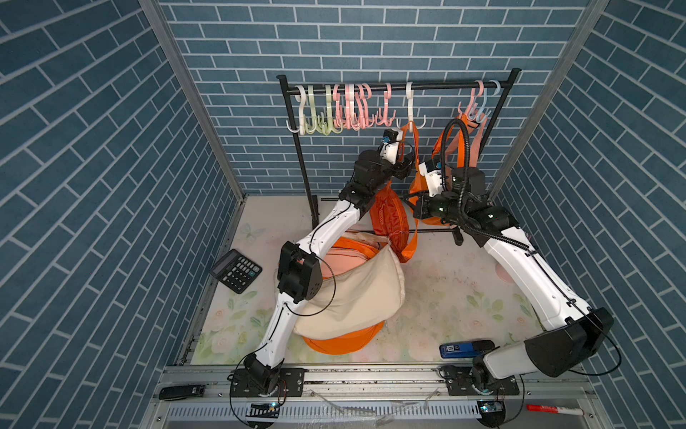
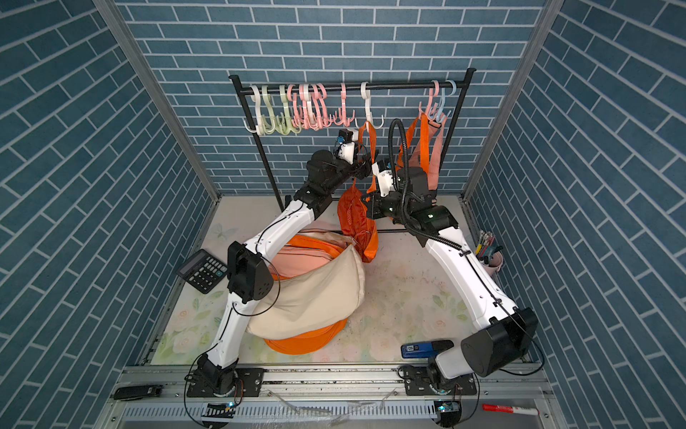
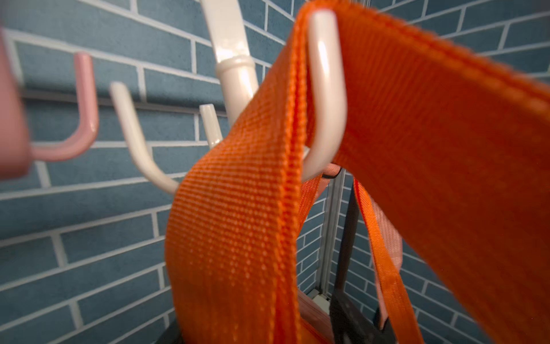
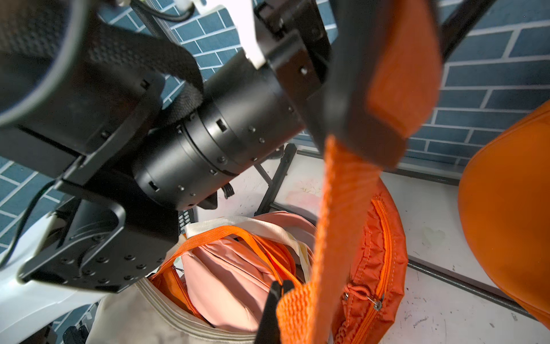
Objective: Take the bag off the hook
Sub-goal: Pick up the bag from the hook.
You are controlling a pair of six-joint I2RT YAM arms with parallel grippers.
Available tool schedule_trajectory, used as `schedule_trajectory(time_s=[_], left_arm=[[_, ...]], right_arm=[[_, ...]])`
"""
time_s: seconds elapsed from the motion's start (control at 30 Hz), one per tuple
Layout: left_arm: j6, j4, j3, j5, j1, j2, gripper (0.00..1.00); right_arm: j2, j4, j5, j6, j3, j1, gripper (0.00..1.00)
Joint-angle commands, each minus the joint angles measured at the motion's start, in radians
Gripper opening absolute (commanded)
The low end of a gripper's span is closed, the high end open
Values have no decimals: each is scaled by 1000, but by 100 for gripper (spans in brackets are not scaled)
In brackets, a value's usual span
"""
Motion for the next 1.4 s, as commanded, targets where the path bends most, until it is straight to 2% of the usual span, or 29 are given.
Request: schedule_trajectory(time_s=[0.0,0.1,0.13,0.17,0.4,0.8,0.97,1.37], left_arm=[[35,40,38,-50,-1,18,42],[55,42,38,-61,-2,10,10],[61,39,35,-69,-2,5,2],[67,39,30,-74,-1,-3,0],[90,56,-29,-66,-2,-68,0],[75,-3,58,-79,7,-56,0],[84,-34,89,-81,11,-70,0],[106,-21,-109,-82,16,-275,0]], right_arm=[[-13,-11,-31,9,-18,5,0],[-6,-11,-30,6,-18,5,0],[-5,-11,-26,4,-19,5,0],[-5,-9,-19,3,-19,4,0],[13,-2,4,14,6,-12,0],[91,-20,-21,61,159,-97,0],[129,-78,-21,35,264,-122,0],[89,-193,49,-20,398,-135,0]])
